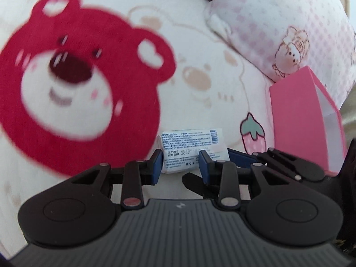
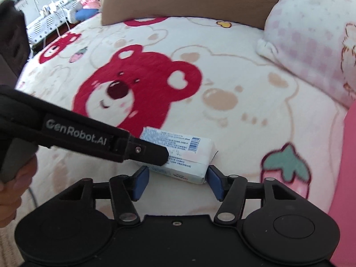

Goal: Organize objects
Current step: 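Lift the soap box with the left tool off the sheet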

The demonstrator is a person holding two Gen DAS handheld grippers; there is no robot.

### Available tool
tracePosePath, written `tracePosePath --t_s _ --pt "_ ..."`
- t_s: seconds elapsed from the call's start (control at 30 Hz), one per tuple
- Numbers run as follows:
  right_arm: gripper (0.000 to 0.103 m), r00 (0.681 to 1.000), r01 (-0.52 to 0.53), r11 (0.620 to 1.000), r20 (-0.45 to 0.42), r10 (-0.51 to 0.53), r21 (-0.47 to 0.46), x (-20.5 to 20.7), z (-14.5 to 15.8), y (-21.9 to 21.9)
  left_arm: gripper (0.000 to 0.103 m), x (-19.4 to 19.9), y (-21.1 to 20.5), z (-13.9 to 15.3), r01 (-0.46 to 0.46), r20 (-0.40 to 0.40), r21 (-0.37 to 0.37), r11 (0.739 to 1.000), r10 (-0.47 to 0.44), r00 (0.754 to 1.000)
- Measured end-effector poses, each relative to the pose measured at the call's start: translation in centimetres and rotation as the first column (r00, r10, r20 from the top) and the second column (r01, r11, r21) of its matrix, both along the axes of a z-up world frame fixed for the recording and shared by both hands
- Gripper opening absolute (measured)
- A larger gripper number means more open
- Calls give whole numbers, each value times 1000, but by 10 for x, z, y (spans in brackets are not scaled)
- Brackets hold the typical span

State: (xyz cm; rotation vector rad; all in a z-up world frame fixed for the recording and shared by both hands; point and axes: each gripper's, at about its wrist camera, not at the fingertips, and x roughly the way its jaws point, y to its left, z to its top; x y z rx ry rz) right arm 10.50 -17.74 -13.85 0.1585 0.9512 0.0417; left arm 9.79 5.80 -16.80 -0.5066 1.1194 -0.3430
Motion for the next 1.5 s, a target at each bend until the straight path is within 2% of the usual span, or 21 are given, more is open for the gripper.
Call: tracePosePath --t_s 0.13,0.27,0.3,0.37,0.4,0.47,0.63,0.67,0.77,0.9,0.97,1.1,1.3,1.43,1.5 --pt "75 1000 -4 999 -7 4 32 -7 -3 7 33 -13 -1 -1 4 14 16 1000 -4 1000" --pt "76 1000 -21 1000 1 21 -21 -9 -4 15 35 -12 2 -1 -6 29 15 1000 5 1000" --pt "77 1000 -16 999 -1 16 -35 -9 -4 15 37 -11 3 -1 -12 42 32 999 10 999" --pt "82 1000 -20 997 2 20 -80 -11 -3 19 47 -11 3 2 -19 116 141 990 2 993" --pt "84 1000 -27 995 8 28 -98 -12 -3 21 47 -10 5 1 -13 121 153 988 -5 993" --pt "84 999 -49 992 14 51 -114 -13 -4 25 43 -6 14 -2 -7 87 86 996 -1 996" --pt "86 997 -65 989 25 69 -131 -13 -11 31 32 -4 13 -9 32 46 -21 999 -31 998" --pt "86 997 -64 990 28 68 -127 -14 -12 30 32 -5 10 -11 33 30 -44 998 -32 999" --pt "86 997 -53 992 40 58 -117 -15 -13 28 31 -11 0 -7 47 62 12 999 -48 997" --pt "87 998 -22 994 55 28 -111 -17 -8 28 31 -14 -6 0 78 68 20 997 -79 995" --pt "87 996 -7 986 84 21 -167 -22 -4 34 32 -17 -8 5 89 66 11 996 -90 994" --pt "87 994 -44 974 88 65 -224 -32 3 43 32 -26 -18 19 119 105 86 989 -128 986" --pt "88 995 -13 982 94 31 -188 -48 17 39 35 -36 -31 33 151 70 95 984 -158 985" --pt "88 996 -42 984 73 56 -172 -63 25 39 36 -49 -42 41 146 70 122 982 -155 985" --pt "88 996 -42 987 65 53 -158 -71 27 37 36 -56 -43 42 146 45 94 985 -151 988"
